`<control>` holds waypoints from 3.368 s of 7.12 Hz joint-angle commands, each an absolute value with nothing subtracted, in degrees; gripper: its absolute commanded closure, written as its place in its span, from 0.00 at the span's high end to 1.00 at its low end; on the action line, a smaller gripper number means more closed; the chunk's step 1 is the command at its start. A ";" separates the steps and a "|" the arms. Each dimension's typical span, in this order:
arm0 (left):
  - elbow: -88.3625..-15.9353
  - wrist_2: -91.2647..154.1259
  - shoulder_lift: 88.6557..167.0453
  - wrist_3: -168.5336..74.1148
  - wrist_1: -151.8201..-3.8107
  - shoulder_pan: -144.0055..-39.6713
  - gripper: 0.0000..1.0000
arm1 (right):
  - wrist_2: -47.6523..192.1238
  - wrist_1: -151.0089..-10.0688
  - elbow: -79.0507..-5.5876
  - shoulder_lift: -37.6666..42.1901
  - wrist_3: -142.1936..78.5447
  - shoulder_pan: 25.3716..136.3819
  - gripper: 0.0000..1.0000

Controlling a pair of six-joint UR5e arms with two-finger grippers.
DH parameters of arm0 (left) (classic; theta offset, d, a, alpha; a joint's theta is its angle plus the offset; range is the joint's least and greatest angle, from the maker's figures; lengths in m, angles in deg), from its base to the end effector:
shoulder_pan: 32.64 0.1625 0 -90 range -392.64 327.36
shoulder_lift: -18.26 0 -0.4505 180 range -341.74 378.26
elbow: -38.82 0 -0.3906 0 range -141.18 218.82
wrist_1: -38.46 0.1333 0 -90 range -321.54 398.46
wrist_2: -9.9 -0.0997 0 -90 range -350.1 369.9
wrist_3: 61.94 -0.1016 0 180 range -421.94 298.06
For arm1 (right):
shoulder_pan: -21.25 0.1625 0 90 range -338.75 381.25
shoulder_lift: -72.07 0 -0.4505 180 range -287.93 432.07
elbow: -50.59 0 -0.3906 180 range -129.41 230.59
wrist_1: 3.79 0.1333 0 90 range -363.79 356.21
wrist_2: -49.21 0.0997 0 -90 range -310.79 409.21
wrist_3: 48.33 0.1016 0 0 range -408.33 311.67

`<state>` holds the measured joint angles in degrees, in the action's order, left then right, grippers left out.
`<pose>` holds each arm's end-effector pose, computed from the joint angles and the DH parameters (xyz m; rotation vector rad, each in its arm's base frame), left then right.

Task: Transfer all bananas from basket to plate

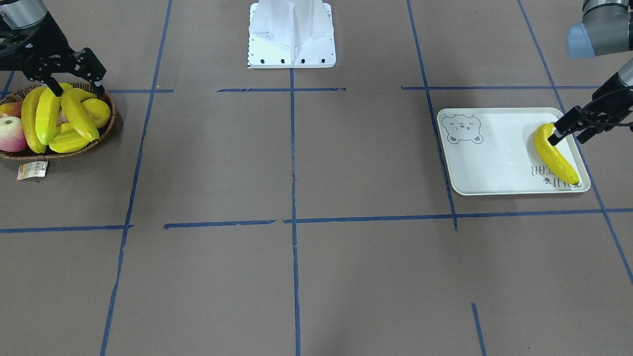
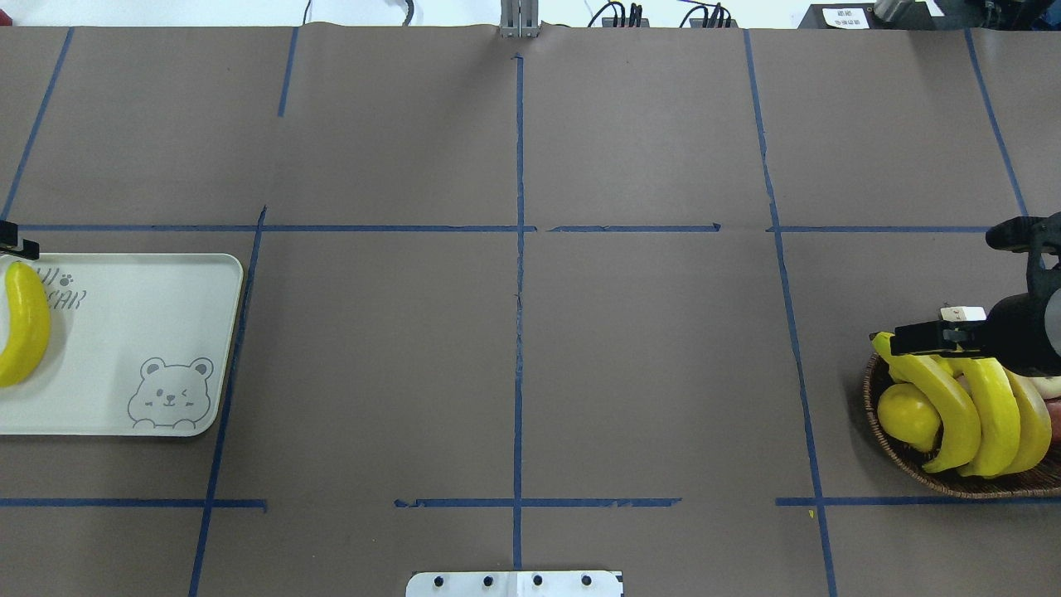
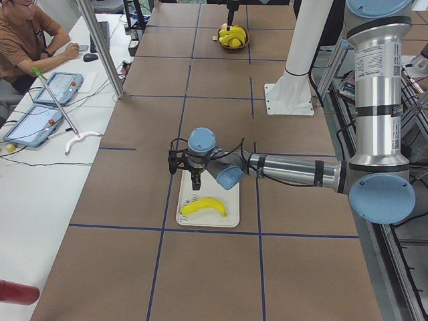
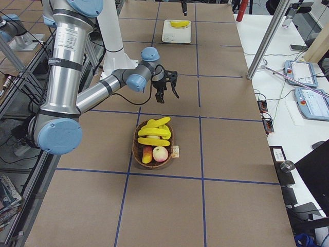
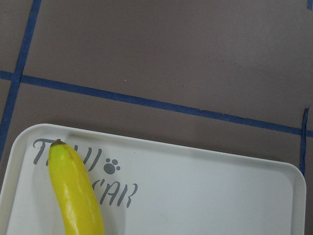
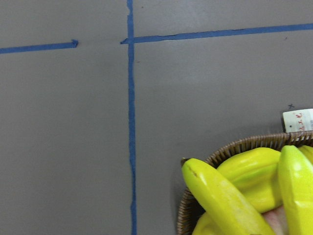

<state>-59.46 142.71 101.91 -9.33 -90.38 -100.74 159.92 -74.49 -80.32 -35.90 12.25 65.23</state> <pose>0.1137 -0.4552 0.5884 0.1065 0.9783 -0.2265 -0.1903 -0.3190 0.4421 0.1591 -0.7904 0.1070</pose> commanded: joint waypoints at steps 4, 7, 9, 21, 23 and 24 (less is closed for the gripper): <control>-59.44 142.70 102.02 -9.12 -90.47 -100.41 0.99 | 164.34 -74.46 -76.86 -44.37 2.25 66.86 0.89; -59.44 142.70 102.10 -9.12 -90.56 -100.41 0.99 | 166.62 -74.46 -74.58 -44.65 -2.17 66.69 0.76; -59.44 142.70 102.37 -9.12 -90.56 -100.41 0.99 | 167.51 -74.46 -72.29 -43.51 -2.62 66.51 0.71; -59.53 142.70 102.54 -9.56 -90.74 -100.41 0.99 | 180.40 -75.42 -71.49 -44.82 -17.10 81.06 0.00; -59.62 142.70 102.72 -9.21 -90.74 -100.41 0.99 | 191.44 -75.42 -72.28 -44.22 -18.53 86.61 0.00; -59.62 142.70 102.81 -9.21 -90.74 -100.41 0.99 | 194.55 -75.34 -73.15 -42.47 -18.53 87.85 0.00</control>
<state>-59.61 142.70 102.72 -9.27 -90.74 -100.41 189.38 -75.39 -72.25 -43.98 -18.09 85.43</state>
